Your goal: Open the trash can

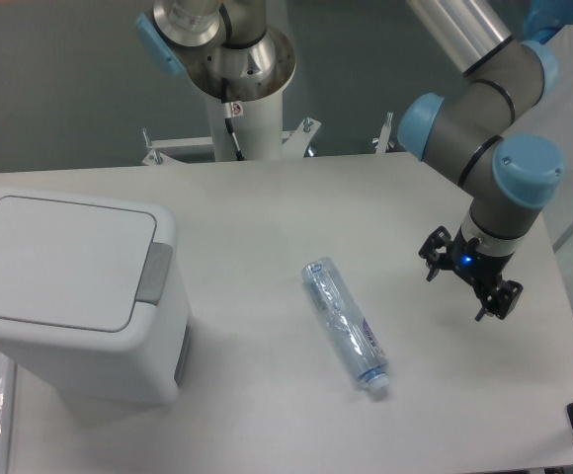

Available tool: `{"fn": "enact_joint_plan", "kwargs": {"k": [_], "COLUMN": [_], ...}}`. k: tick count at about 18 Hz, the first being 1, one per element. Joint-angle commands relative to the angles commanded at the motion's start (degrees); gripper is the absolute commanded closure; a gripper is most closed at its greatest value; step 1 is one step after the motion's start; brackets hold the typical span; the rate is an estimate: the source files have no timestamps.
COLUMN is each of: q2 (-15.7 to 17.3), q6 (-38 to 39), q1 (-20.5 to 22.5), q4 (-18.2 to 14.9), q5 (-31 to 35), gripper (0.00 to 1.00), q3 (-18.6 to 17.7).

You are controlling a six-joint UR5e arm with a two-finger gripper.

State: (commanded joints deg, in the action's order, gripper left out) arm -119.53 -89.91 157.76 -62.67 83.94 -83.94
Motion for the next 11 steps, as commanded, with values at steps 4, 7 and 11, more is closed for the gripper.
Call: {"fn": "enact_joint_plan", "kwargs": {"k": [4, 7, 11], "q2": [0.0, 0.4, 1.2], "q6": [0.3, 0.7, 10.6], "q1": [0.0, -0.3, -3.4], "q4": [-0.1, -0.4, -1.0], "q5": [0.0, -0.5, -1.9], "gripper": [0.00, 0.00, 0.00], "q3": [0.1, 0.0, 0.1]}}
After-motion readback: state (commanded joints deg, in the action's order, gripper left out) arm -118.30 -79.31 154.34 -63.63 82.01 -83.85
